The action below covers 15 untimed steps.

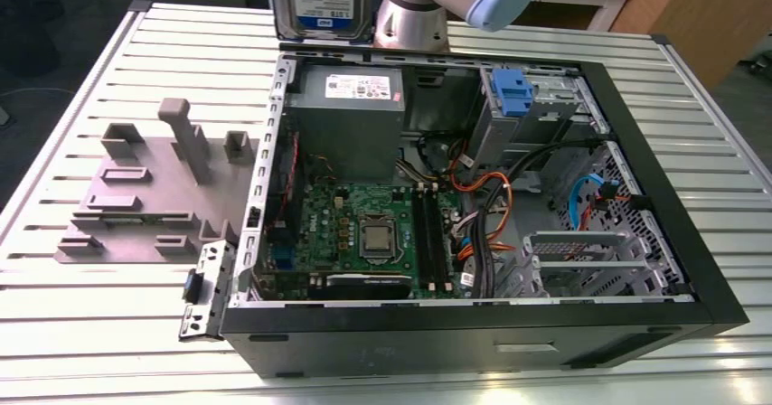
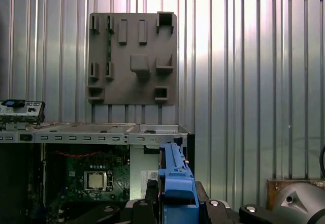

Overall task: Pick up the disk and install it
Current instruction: 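Pick up the disk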

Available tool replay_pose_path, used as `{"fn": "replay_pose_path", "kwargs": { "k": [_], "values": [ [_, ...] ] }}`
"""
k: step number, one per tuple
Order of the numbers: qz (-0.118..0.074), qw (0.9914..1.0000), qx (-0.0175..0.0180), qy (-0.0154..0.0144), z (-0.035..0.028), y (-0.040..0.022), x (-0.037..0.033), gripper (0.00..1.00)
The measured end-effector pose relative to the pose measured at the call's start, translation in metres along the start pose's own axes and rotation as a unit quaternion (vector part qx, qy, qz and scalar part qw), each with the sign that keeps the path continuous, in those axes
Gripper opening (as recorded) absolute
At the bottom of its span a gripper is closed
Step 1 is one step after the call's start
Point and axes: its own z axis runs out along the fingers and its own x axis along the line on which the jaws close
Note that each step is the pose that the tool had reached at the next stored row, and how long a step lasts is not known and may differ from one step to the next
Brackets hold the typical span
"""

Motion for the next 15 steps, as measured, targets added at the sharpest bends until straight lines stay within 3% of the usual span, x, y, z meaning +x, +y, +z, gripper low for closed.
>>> {"fn": "replay_pose_path", "kwargs": {
  "k": [12,13,15],
  "values": [
    [0.000,1.00000,0.0000,0.0000,-0.0001,-0.0048,0.0000,0.36],
    [0.000,1.00000,0.0000,0.0000,-0.0002,-0.0204,-0.0002,0.36],
    [0.000,1.00000,0.0000,0.0000,-0.0001,-0.0212,-0.0001,0.36]
  ]
}}
